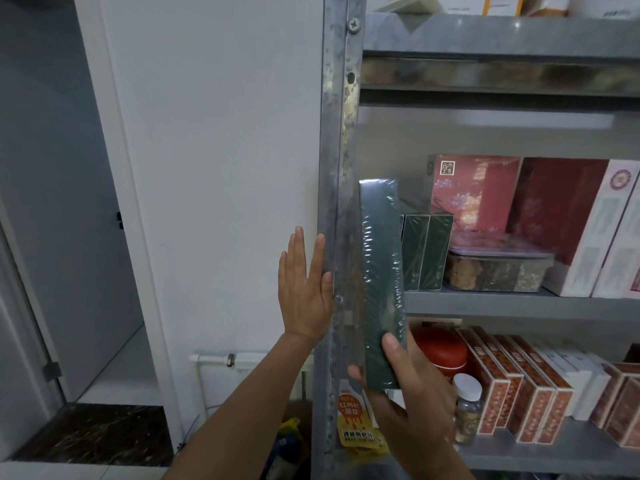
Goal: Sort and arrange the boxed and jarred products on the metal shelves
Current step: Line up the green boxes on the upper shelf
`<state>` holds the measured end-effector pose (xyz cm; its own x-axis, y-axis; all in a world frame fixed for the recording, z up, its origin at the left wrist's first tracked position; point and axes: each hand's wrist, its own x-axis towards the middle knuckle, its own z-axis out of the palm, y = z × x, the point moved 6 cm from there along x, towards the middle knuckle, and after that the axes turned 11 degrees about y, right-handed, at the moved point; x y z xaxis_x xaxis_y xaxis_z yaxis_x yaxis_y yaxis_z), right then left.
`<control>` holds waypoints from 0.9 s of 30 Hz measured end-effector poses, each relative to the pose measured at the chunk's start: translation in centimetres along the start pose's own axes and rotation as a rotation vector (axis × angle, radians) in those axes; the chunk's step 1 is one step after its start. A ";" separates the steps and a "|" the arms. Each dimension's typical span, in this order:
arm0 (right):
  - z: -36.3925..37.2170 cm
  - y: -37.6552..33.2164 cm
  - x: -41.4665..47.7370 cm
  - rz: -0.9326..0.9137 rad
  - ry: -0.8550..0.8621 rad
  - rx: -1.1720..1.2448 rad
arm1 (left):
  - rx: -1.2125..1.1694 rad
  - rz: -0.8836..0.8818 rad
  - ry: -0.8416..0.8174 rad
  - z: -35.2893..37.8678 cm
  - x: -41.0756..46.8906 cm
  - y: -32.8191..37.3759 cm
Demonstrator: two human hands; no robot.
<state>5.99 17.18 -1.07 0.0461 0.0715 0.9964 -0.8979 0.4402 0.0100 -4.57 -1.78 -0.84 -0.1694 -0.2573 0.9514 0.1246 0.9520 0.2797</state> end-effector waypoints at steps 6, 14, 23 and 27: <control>0.8 -0.3 0.3 0.030 -0.038 -0.012 | 0.026 0.021 0.048 0.0 -0.1 -0.1; 0.1 0.9 -1.3 0.156 -0.030 -0.012 | -0.012 -0.014 -0.012 -0.1 0.0 0.3; 1.8 1.2 0.2 0.060 0.008 0.004 | 0.012 0.008 0.013 0.2 0.0 -0.3; 1.9 1.3 0.6 -0.030 0.048 -0.049 | 0.035 0.006 0.022 0.5 -0.1 -0.6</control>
<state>4.00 16.09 -0.33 0.0946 0.1003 0.9905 -0.8732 0.4861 0.0342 -5.11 -2.22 -1.16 -0.1467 -0.2548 0.9558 0.0917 0.9586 0.2696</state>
